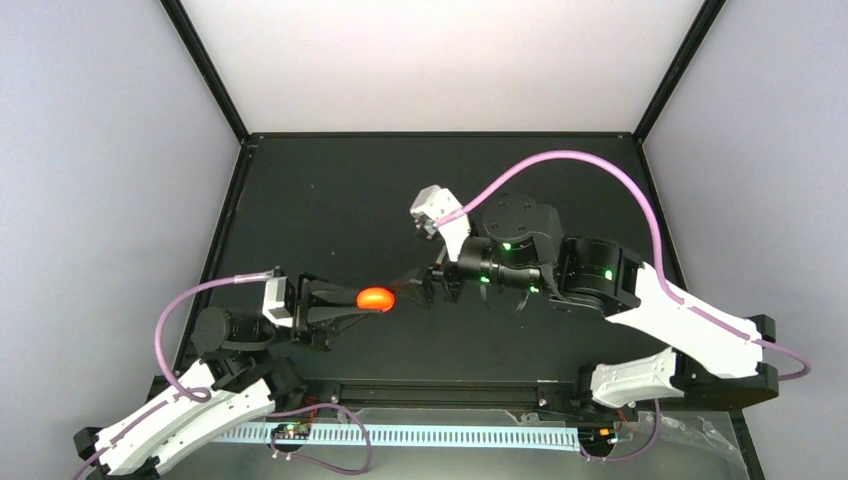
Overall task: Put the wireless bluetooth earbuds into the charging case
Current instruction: Close the charging case, then place the charging case at the center of the board.
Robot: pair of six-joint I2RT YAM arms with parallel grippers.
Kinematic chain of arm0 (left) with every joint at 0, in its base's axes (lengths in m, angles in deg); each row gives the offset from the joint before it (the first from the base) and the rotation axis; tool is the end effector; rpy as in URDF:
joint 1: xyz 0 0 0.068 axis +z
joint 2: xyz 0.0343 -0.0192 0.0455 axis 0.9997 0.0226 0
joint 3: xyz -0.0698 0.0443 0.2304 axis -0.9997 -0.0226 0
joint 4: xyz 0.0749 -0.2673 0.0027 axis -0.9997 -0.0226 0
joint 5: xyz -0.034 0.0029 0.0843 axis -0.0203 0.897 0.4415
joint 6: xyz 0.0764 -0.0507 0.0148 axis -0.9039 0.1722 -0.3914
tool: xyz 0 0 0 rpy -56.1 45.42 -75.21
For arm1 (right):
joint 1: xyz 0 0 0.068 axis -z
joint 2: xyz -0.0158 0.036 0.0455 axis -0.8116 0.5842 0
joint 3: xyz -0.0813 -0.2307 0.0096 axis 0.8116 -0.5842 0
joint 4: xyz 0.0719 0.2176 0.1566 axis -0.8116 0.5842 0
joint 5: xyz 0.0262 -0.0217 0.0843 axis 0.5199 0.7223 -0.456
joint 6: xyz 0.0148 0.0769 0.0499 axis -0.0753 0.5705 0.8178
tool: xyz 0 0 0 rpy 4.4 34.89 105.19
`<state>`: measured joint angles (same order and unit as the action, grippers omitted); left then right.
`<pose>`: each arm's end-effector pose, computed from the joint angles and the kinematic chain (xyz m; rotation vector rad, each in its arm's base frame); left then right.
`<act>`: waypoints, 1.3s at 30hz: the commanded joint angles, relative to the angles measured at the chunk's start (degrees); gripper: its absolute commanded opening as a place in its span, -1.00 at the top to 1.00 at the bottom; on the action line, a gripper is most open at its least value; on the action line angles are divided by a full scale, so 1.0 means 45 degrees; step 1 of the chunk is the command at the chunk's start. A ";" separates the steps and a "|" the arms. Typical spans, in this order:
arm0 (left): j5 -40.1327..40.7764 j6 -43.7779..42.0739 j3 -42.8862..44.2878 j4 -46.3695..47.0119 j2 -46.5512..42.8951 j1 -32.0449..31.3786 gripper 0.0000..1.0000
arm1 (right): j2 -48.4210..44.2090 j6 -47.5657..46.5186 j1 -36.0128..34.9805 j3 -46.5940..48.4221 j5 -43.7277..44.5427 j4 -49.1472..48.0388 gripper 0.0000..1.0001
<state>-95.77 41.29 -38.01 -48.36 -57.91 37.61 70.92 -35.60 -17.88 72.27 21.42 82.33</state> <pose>0.0732 -0.1604 0.3751 0.8120 0.8217 -1.3636 0.0949 0.3024 0.4512 -1.0829 1.6941 0.9653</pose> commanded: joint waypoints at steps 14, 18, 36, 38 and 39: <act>0.3997 0.2752 -0.0972 -0.2335 0.9050 0.3266 0.97 | -0.4294 0.3686 0.2888 -1.0057 0.3401 -0.3637 -0.96; 0.3334 0.2481 0.0526 -0.2606 1.2626 0.3846 0.97 | -0.4850 0.4077 0.2914 -1.0930 0.3356 -0.3779 -0.96; 0.3627 0.3496 0.0637 -0.2126 1.7075 0.4596 -0.41 | -0.6571 0.4133 0.2906 -1.1459 0.3767 -0.2817 -0.98; 0.4013 0.3469 0.0492 -0.2596 1.6488 0.4597 -0.94 | -0.6543 0.4013 0.2908 -1.1340 0.3833 -0.2796 -0.99; 0.4288 0.3459 0.0440 -0.2973 1.6092 0.4596 -0.97 | -0.6534 0.3979 0.2906 -1.1285 0.3881 -0.2800 -0.99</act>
<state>-84.10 57.27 -32.57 -50.09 16.56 57.77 41.96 -16.96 -5.05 20.33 36.70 69.65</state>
